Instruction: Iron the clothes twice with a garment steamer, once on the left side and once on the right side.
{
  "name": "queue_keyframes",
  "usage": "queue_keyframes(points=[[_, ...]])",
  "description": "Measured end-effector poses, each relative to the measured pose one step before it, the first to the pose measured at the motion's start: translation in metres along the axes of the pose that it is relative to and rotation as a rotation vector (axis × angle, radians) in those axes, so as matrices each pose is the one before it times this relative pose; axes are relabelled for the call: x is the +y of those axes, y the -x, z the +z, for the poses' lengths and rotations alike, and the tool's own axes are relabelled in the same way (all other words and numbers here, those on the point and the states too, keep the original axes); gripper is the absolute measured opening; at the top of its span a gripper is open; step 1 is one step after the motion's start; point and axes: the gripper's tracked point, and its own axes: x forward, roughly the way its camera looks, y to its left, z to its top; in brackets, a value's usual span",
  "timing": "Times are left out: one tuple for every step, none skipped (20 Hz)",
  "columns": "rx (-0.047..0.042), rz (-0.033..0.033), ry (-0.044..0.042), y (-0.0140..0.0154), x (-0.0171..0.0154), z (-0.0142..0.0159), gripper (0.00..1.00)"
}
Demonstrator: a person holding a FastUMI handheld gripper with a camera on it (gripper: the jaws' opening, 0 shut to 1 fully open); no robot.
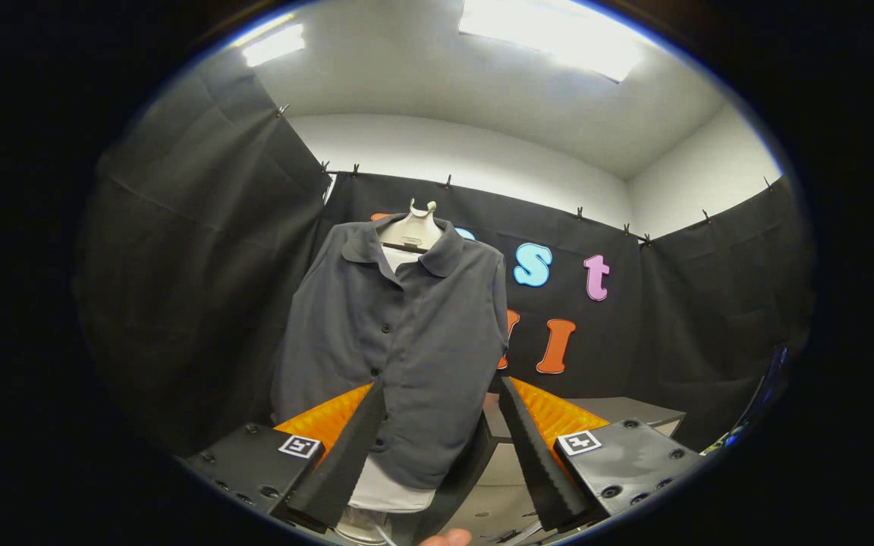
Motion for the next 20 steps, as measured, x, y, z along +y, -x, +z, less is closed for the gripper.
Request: queue_keyframes(points=[[-0.0006, -0.00043, 0.00017, -0.00027, -0.00009, 0.00104, 0.97], [-0.0025, -0.00005, 0.0006, 0.00086, 0.00029, 0.00134, 0.97], [-0.00218, 0.00021, 0.00051, 0.0009, 0.00065, 0.0021, 0.97], [-0.00124, 0.00202, 0.00014, 0.00034, 0.00084, 0.00131, 0.97], [-0.00149, 0.00304, -0.0001, 0.00078, 0.00139, 0.0019, 0.97], [-0.00065, 0.0021, 0.00028, 0.00095, 0.00114, 0.0005, 0.97], [0.00186, 0.00112, 0.0003, 0.0005, 0.00012, 0.001, 0.97], [0.00233, -0.00048, 0.00031, 0.00082, -0.00087, -0.00017, 0.97], [0.00246, -0.00331, -0.00004, -0.00037, -0.00183, 0.00144, 0.97], [-0.00007, -0.00498, 0.00008, -0.00127, -0.0025, 0.00188, 0.97], [-0.0021, -0.00555, 0.00161, -0.001, -0.00375, 0.0031, 0.97], [-0.00364, -0.00812, 0.00208, -0.00289, -0.00461, 0.00275, 0.97], [-0.00305, -0.01484, 0.00294, -0.0035, -0.00715, 0.00432, 0.97], [-0.00483, -0.01552, 0.00573, -0.00546, -0.00912, 0.00355, 0.97], [0.0014, -0.01524, 0.00684, -0.00613, -0.00941, 0.00282, 0.97], [0.00978, -0.01978, 0.00515, -0.0076, -0.01149, -0.00071, 0.97], [0.01311, -0.02536, 0.00446, -0.00824, -0.01555, -0.0027, 0.97], [0.01279, -0.03127, 0.00797, -0.00928, -0.01633, -0.00285, 0.97], [0.01446, -0.03646, 0.01463, -0.01041, -0.01992, -0.00316, 0.97], [0.014, -0.03147, 0.01799, -0.01231, -0.01637, -0.0043, 0.97]])
